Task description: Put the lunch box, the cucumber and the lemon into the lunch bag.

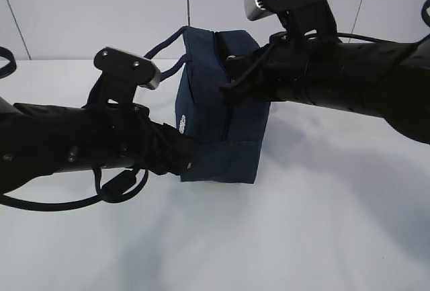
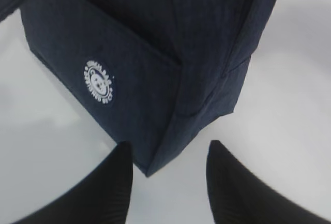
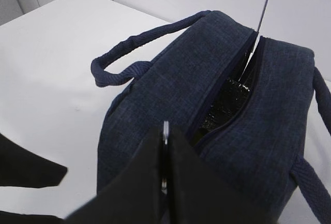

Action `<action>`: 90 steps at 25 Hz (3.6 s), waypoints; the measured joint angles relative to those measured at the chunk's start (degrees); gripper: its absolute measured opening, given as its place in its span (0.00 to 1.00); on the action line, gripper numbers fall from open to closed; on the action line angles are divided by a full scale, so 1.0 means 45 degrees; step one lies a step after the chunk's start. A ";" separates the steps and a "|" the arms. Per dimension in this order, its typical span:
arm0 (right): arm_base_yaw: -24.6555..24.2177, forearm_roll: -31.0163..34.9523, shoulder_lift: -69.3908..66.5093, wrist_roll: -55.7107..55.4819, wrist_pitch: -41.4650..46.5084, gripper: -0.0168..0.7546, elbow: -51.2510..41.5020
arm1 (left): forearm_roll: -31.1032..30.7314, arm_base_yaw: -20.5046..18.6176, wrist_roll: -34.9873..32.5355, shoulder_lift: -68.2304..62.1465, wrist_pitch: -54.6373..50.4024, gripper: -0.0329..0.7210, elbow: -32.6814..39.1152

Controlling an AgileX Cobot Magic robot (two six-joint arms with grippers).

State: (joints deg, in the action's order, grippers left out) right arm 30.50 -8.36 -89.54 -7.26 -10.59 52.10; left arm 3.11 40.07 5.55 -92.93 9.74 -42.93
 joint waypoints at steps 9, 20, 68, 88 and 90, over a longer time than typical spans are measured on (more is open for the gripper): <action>0.0000 0.0000 0.0000 -0.0697 0.0016 0.02 0.0000 | -0.0184 0.0000 0.0000 -0.1035 0.0653 0.48 -0.0773; 0.0000 0.0023 0.0000 -0.1135 0.0016 0.02 0.0000 | -0.0127 0.0297 0.0339 -0.2202 0.2228 0.47 -0.0970; -0.0759 0.2895 -0.1243 -0.1322 -0.1166 0.02 0.1043 | 0.0193 0.1790 0.0428 -0.0263 0.0829 0.04 -0.0096; -0.0800 0.2670 -0.0527 -0.1322 0.1114 0.02 0.1838 | 0.0828 0.1949 0.0428 0.0250 0.1098 0.39 0.0557; -0.0800 0.2670 -0.0521 -0.1322 0.1114 0.02 0.1838 | 0.0885 0.1979 0.0428 0.0312 0.1045 0.54 0.0469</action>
State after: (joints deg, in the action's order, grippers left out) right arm 26.90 3.65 -91.89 -13.21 -5.58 60.37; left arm 7.09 48.97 7.48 -91.52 14.44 -40.82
